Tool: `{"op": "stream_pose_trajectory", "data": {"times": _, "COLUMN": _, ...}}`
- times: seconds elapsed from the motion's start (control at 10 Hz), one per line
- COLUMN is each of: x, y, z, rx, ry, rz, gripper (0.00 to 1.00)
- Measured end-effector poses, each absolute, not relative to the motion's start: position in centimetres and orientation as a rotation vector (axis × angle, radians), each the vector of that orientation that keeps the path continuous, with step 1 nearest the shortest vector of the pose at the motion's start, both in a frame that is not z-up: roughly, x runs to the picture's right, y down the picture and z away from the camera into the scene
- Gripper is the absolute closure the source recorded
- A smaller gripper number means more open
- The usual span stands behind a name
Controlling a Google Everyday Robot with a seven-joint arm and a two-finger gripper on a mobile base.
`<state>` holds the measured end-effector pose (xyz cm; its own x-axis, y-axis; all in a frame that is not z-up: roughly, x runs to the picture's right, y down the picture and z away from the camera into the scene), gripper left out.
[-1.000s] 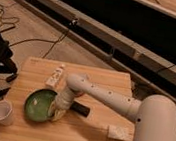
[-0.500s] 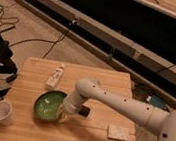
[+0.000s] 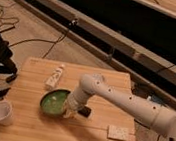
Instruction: Drag the ceramic bowl in a circle
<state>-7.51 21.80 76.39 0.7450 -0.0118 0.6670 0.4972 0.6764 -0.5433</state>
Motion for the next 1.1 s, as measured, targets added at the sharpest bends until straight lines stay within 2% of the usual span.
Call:
{"op": "stream_pose_trajectory", "data": {"times": 0.3, "x": -11.5, "y": 21.1, "z": 76.7, "rx": -0.774, "ry": -0.723, "rz": -0.395, "gripper": 1.0}}
{"op": "stream_pose_trajectory", "data": {"times": 0.6, "x": -15.9, "y": 23.4, "z": 75.6, "rx": -0.791, "ry": -0.798, "rz": -0.477, "gripper": 1.0}}
{"op": "stream_pose_trajectory", "data": {"times": 1.1, "x": -12.5, "y": 28.0, "z": 74.0, "rx": -0.869, "ry": -0.759, "rz": -0.352, "gripper": 1.0}}
